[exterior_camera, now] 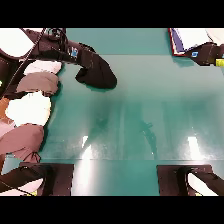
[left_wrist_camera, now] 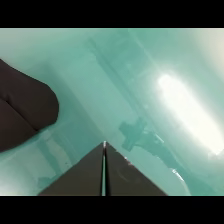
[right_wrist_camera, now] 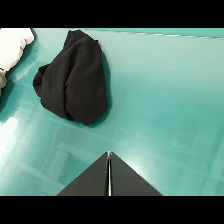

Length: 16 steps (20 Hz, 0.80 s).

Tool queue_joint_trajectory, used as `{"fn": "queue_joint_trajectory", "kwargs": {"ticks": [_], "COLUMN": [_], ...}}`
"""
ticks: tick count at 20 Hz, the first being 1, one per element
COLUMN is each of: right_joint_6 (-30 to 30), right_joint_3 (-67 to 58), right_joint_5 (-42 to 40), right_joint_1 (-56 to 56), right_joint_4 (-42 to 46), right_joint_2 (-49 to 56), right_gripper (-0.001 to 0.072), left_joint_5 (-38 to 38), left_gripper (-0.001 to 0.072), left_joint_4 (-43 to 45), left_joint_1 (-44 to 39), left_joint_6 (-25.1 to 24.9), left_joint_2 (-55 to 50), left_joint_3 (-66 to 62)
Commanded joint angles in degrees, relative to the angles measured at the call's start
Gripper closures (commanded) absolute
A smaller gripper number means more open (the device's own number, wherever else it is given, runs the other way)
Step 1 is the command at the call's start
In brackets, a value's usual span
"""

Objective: Fold the shirts.

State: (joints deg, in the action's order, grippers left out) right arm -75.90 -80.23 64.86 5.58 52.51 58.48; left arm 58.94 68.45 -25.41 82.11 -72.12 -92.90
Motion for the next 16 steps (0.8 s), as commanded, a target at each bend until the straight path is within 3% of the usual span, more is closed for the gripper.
{"fn": "queue_joint_trajectory", "kwargs": {"ticks": [1,13,16], "right_joint_6": [-0.02,-0.02,-0.02], "right_joint_3": [0.04,0.09,0.09], "right_joint_5": [0.0,-0.02,-1.51], "right_joint_1": [0.04,0.07,0.11], "right_joint_4": [-0.09,-0.04,-0.07], "right_joint_2": [0.11,0.22,0.22], "right_gripper": [0.0691,0.0691,0.0691], "left_joint_5": [-0.04,-0.72,-5.4], "left_gripper": [0.0683,0.0683,0.0679], "left_joint_4": [-0.02,-0.42,1.14], "left_joint_1": [-0.02,-0.02,-0.02], "left_joint_6": [0.02,0.48,0.07], "left_joint_2": [0.0,-0.02,-0.11], "left_joint_3": [0.09,0.11,0.13]}}
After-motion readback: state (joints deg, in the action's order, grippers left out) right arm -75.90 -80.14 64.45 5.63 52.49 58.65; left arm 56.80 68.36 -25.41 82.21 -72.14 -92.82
